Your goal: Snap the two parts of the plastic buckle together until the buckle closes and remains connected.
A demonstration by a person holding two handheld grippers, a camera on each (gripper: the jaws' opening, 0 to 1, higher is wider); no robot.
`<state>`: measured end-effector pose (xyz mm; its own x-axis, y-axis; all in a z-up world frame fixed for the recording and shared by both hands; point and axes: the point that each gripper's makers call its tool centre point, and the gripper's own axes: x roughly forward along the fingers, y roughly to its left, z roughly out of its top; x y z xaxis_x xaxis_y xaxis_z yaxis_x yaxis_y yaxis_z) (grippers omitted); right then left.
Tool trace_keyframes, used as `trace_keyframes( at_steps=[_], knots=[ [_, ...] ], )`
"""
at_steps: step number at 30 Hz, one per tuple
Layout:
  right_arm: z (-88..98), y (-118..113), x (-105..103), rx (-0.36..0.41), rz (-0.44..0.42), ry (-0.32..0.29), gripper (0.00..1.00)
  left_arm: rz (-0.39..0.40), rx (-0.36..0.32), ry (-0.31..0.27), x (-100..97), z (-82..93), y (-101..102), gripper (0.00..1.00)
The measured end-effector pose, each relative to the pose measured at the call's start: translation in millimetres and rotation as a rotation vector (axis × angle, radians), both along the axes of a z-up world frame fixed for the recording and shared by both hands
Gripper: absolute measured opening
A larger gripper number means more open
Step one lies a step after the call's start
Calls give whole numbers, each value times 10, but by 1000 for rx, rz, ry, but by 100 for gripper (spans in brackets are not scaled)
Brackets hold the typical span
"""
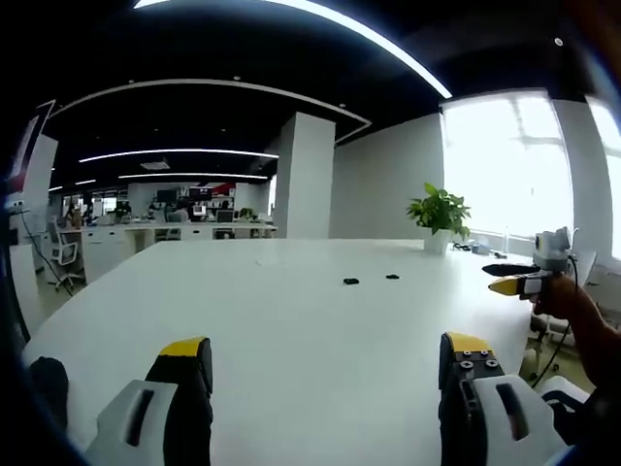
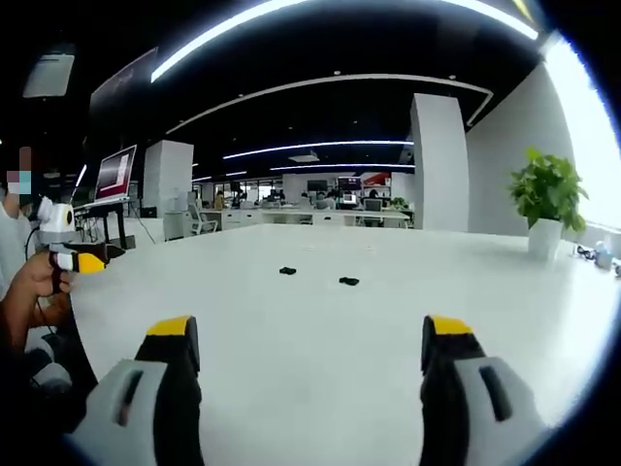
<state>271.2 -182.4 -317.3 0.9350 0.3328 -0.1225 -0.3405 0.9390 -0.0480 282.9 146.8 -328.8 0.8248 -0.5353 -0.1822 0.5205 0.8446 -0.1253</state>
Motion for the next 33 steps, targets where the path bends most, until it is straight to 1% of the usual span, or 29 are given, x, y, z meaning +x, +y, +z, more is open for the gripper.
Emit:
trace_keyframes(
  at_steps=[6,8,11,14,17,24,28,30,31,33],
  knots=[
    [65,43,65,-8,10,-14,93,-14,-1,4,51,86,-44,97],
    [108,47,99,-13,15,-20,90,-24,-1,2,82,134,-86,96],
    [205,49,153,-12,18,-33,90,-35,7,-5,147,201,-152,96],
    [265,44,189,-9,18,-45,90,-47,1,-8,190,245,-217,95],
    [248,52,183,-6,21,-39,90,-53,0,9,187,224,-244,89],
    [171,47,149,-8,20,-23,89,-53,7,16,173,191,-236,91],
    [189,19,233,-15,17,-20,88,-50,20,21,267,199,-232,91],
    [219,22,245,-15,17,-27,88,-56,33,23,304,201,-239,83],
    [231,28,257,-15,18,-26,87,-57,38,27,327,198,-242,82],
    [244,42,278,-14,21,-25,87,-55,37,32,375,201,-254,84]
  ],
)
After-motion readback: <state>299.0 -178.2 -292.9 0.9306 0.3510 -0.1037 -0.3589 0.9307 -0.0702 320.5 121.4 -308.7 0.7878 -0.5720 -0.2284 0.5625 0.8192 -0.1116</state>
